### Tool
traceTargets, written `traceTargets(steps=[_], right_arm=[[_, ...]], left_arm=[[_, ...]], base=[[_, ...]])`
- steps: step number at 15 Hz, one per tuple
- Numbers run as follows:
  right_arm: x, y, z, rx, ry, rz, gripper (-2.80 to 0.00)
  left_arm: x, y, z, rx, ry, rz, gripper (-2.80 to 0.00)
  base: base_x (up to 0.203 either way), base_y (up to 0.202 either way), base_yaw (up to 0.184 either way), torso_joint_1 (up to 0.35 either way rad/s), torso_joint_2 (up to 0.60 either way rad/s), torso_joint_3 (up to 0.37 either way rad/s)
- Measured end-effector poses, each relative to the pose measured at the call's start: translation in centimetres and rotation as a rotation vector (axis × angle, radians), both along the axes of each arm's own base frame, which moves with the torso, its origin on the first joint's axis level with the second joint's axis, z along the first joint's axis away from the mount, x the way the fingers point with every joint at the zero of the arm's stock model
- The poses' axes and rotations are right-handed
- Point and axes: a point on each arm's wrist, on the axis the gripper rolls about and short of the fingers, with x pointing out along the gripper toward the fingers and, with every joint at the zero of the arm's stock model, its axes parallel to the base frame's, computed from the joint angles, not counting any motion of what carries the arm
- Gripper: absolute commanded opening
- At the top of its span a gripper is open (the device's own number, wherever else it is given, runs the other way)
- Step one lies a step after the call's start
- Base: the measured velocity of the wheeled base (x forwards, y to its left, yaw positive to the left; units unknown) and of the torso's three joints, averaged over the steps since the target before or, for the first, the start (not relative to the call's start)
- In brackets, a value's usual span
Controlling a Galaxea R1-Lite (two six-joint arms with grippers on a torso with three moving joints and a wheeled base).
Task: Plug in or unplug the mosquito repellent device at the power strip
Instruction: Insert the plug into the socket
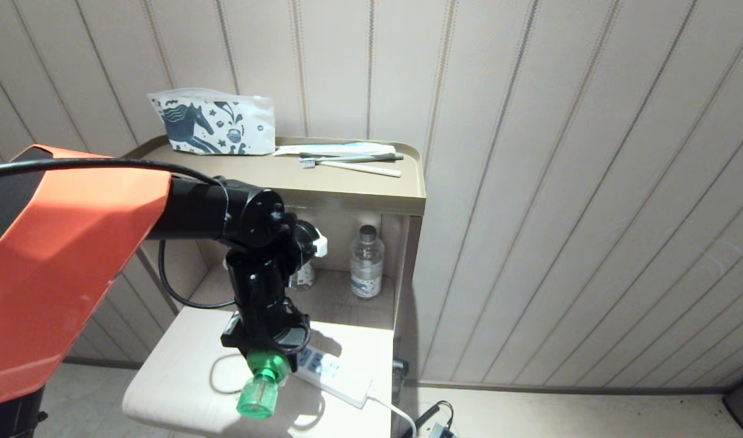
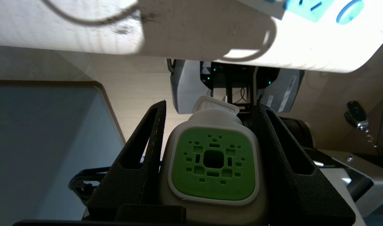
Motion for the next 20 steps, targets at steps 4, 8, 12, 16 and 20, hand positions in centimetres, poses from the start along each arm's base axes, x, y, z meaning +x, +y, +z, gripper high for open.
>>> traceTargets(steps=[4,8,12,16,20], right_arm=[[0.0,0.0,0.0,0.0,0.0,0.0,-2.8],[0.0,0.0,0.0,0.0,0.0,0.0,-2.8],[0.0,0.0,0.0,0.0,0.0,0.0,-2.8],[0.0,0.0,0.0,0.0,0.0,0.0,-2.8],[0.0,0.0,0.0,0.0,0.0,0.0,-2.8]], left_arm=[[-0.2,-0.1,-1.7,-0.004,0.001,-0.006,-2.8],[0.5,-0.4,-2.7,0.003,0.005,-0.004,-2.8],[2.7,-0.9,-2.4,-0.02,-0.049,0.016,-2.8],[3.8,-1.4,-2.1,-0.039,-0.089,0.019,-2.8],[4.7,-1.8,-2.4,-0.044,-0.102,0.021,-2.8]], base=[[0.0,0.0,0.0,0.0,0.0,0.0],[0.0,0.0,0.0,0.0,0.0,0.0],[0.0,0.0,0.0,0.0,0.0,0.0],[0.0,0.0,0.0,0.0,0.0,0.0],[0.0,0.0,0.0,0.0,0.0,0.0]])
